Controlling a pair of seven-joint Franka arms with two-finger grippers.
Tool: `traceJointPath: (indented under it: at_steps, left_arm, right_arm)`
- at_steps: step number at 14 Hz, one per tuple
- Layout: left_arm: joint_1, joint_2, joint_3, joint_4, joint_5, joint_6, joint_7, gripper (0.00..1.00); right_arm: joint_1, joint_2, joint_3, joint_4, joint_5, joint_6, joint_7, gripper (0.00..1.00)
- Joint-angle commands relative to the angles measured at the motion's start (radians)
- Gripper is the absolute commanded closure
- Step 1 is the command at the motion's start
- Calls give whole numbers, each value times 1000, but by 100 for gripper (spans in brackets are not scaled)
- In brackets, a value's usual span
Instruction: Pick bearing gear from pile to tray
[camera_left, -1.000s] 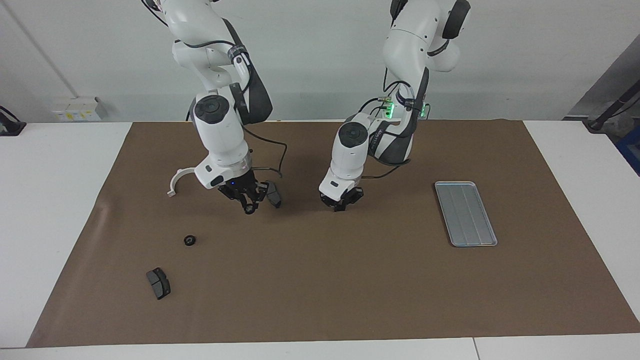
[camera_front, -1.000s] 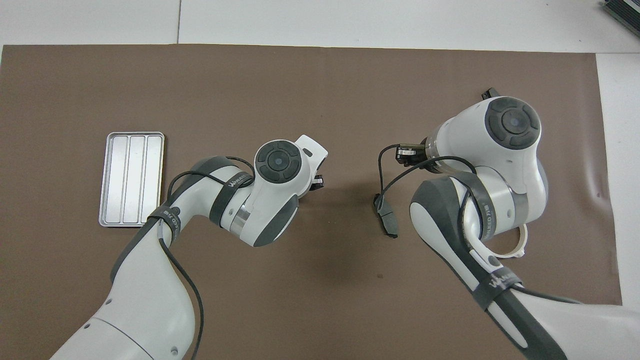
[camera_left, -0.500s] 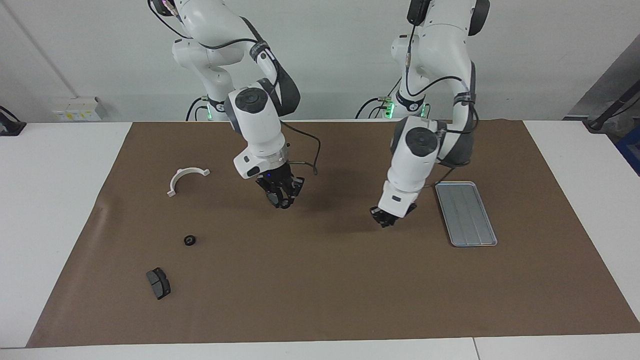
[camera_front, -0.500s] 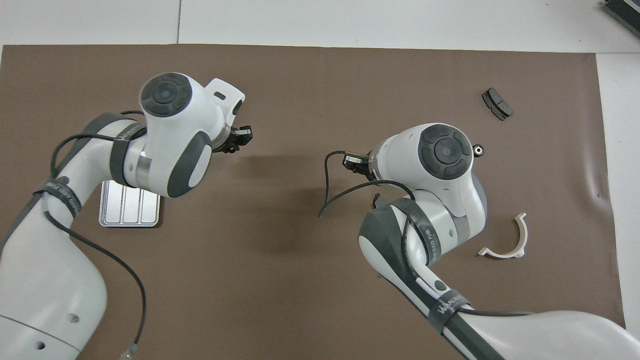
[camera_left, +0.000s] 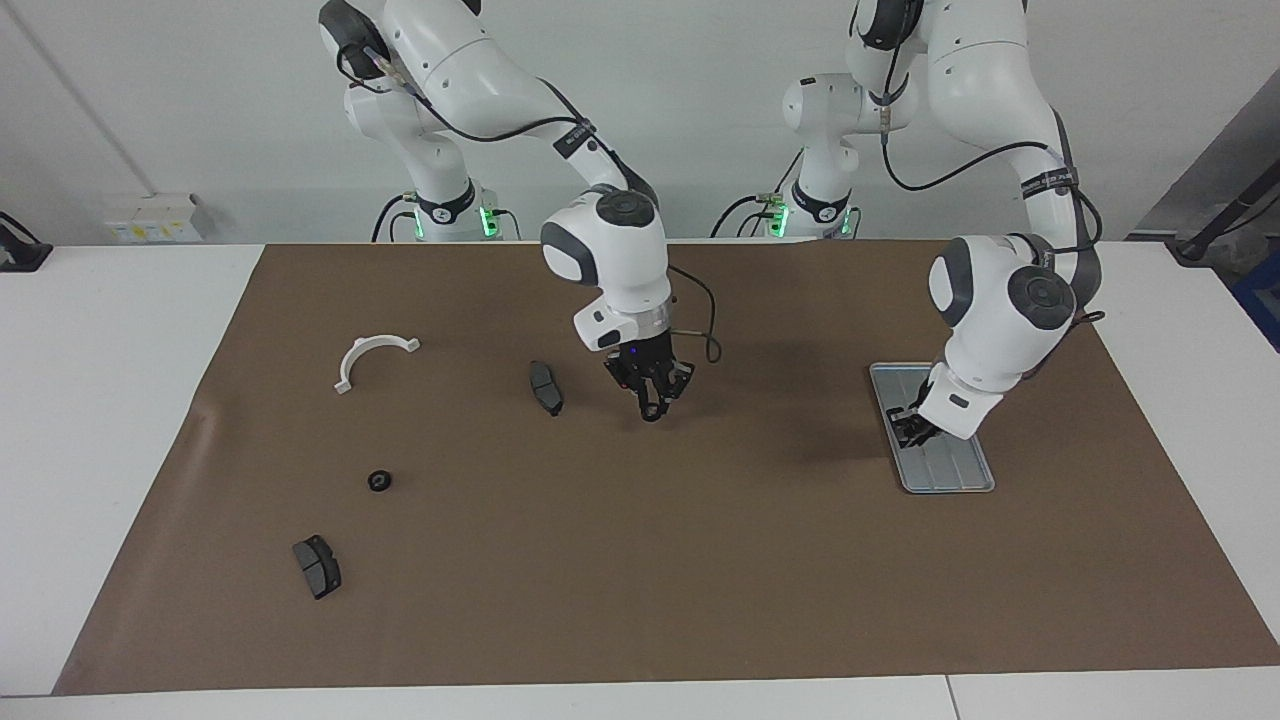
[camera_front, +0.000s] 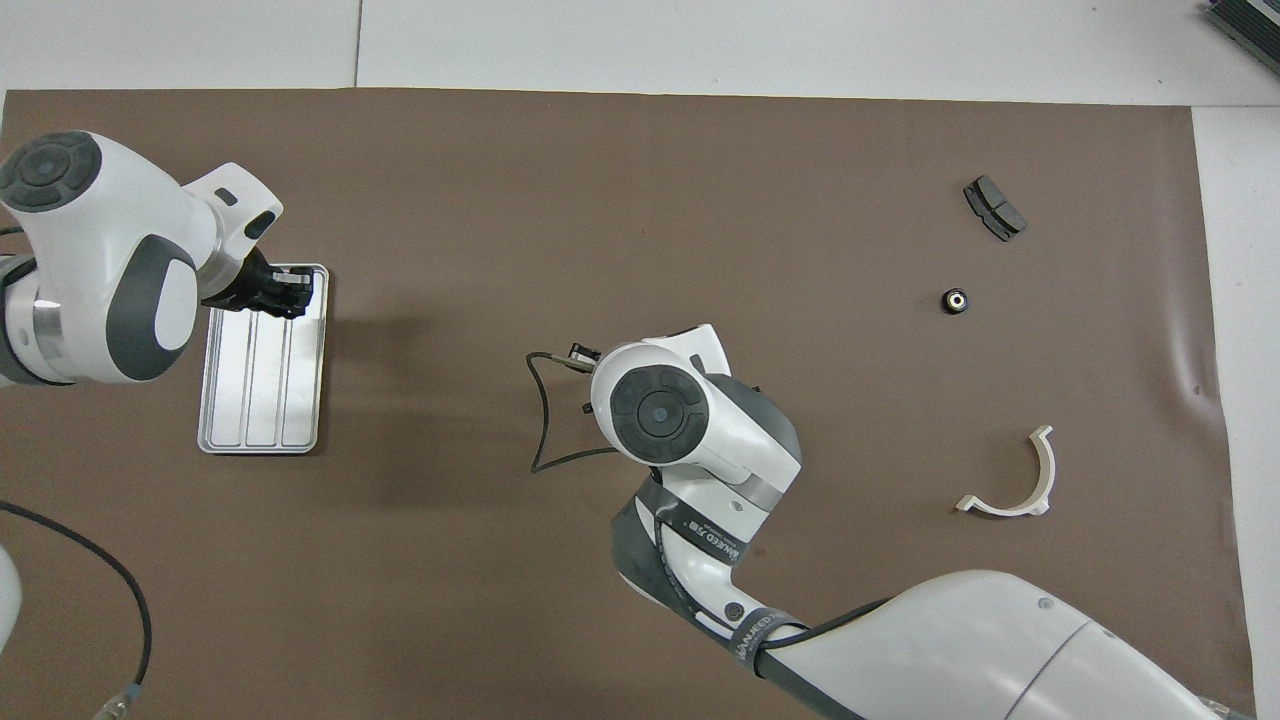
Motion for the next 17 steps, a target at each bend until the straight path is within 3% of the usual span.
traceJointPath:
  at_steps: [1, 2, 3, 4, 5, 8, 9, 13, 17]
  left_arm:
    - [39, -77, -9, -159, 12, 100, 75, 100]
    - [39, -86, -9, -188, 12, 138, 74, 100]
    - [38, -89, -9, -205, 12, 158, 71, 93]
    - [38, -91, -10, -210, 12, 161, 69, 83]
    - [36, -92, -10, -210, 11, 161, 68, 70]
    - [29, -88, -10, -196, 12, 164, 66, 40]
    - [25, -84, -10, -182, 12, 165, 62, 37]
    - [-62, -72, -15, -102, -12, 120, -100, 37]
    - [-230, -58, -13, -59, -12, 106, -373, 38]
  right_arm:
    - [-13, 53, 18, 29, -76, 8, 53, 91]
    - [-13, 59, 18, 29, -79, 8, 58, 85]
    - [-10, 67, 20, 31, -82, 10, 61, 70]
    - [-10, 67, 21, 31, -82, 7, 61, 25]
    - [-10, 67, 23, 38, -82, -4, 61, 0]
    - [-25, 18, 40, 51, -74, -59, 47, 0]
    - [-37, -8, 40, 49, -70, -85, 37, 0]
    - [-98, -109, 18, 48, -7, -197, -176, 0]
    - [-102, -206, -152, 42, 169, -274, -603, 0]
